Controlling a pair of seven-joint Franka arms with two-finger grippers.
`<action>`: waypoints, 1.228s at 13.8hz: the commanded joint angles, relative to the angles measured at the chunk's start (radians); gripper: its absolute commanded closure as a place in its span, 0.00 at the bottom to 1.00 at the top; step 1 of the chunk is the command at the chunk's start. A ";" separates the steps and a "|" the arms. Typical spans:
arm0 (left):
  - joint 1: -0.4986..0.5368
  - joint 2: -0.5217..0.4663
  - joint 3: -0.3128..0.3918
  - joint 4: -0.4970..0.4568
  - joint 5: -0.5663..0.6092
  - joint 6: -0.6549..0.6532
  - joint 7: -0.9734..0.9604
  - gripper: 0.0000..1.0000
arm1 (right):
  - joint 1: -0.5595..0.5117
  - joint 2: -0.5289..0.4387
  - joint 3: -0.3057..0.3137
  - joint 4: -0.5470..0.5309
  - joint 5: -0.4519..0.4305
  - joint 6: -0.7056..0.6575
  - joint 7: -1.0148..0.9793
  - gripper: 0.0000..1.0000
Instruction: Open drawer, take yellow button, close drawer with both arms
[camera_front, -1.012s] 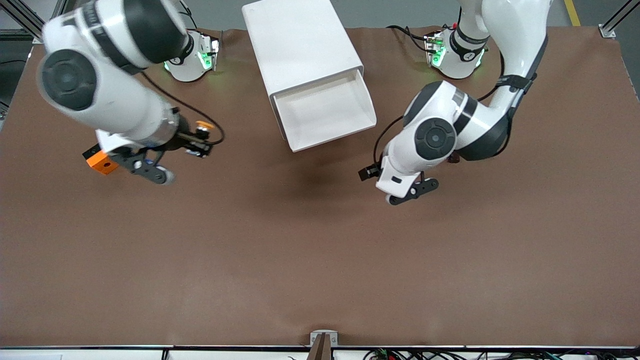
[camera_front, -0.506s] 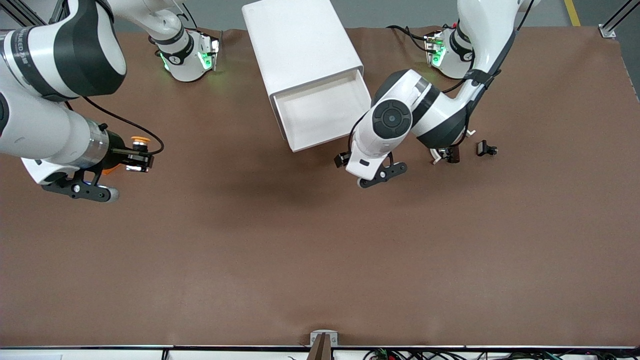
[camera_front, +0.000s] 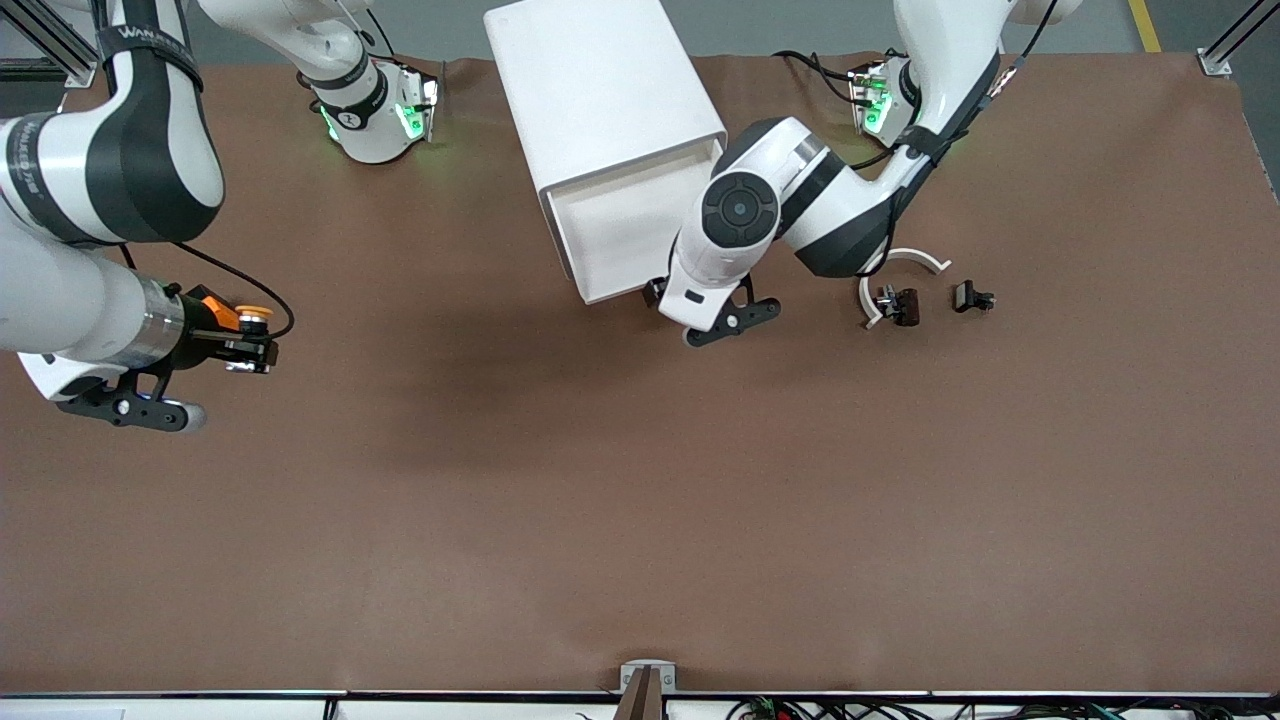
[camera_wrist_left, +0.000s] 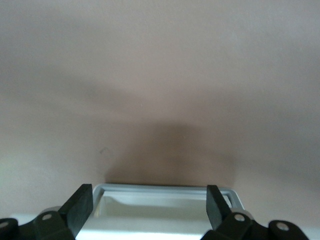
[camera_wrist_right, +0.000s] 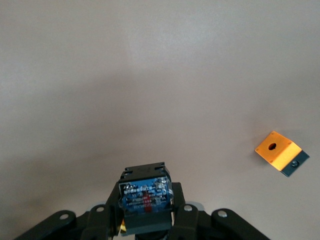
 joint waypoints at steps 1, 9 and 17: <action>0.008 -0.032 -0.039 -0.036 0.005 0.017 -0.046 0.00 | -0.035 -0.102 0.021 -0.191 -0.010 0.115 -0.010 1.00; -0.058 -0.006 -0.074 -0.036 0.003 0.006 -0.214 0.00 | -0.095 -0.148 0.019 -0.444 -0.010 0.411 -0.033 1.00; -0.135 0.019 -0.075 -0.028 -0.061 0.005 -0.295 0.00 | -0.276 -0.038 0.019 -0.498 -0.013 0.663 -0.290 1.00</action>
